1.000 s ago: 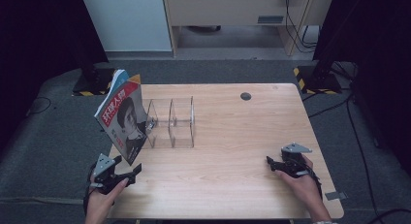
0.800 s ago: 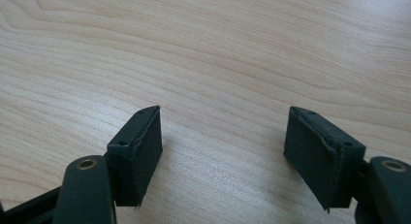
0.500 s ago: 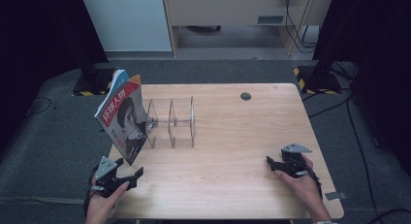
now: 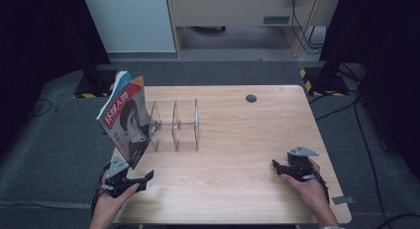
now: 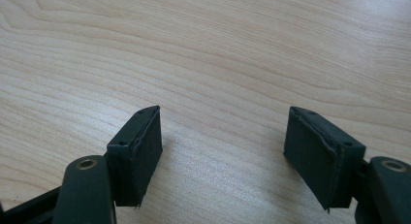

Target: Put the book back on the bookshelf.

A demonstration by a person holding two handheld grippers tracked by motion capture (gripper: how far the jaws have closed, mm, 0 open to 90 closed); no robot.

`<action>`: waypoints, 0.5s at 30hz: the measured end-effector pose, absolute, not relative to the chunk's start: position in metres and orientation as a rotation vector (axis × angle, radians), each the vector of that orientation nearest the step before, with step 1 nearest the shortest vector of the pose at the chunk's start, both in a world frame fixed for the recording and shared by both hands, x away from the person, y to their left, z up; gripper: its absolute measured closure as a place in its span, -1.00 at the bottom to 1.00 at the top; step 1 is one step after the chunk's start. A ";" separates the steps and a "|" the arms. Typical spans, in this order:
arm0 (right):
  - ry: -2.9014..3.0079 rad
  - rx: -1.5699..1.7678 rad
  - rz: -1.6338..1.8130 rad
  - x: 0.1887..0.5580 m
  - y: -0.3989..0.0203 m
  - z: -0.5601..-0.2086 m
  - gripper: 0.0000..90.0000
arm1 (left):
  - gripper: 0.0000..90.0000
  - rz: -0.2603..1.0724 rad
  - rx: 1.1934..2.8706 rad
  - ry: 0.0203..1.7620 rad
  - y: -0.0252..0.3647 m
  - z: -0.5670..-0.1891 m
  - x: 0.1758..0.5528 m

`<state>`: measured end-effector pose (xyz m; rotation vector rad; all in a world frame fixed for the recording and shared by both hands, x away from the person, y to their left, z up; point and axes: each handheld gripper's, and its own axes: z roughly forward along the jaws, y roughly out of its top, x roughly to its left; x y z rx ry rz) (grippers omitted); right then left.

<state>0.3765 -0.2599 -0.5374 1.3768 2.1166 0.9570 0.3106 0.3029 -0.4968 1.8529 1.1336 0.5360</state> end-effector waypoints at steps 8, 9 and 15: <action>2.118 1.372 0.957 0.376 -0.260 -0.537 -0.34 | -0.84 0.507 1.909 1.089 0.288 -0.493 0.323; 2.121 1.370 0.955 0.376 -0.260 -0.537 -0.34 | -0.84 0.503 1.914 1.087 0.286 -0.493 0.324; 2.119 1.376 0.956 0.376 -0.260 -0.537 -0.34 | -0.85 0.505 1.938 1.060 0.273 -0.488 0.334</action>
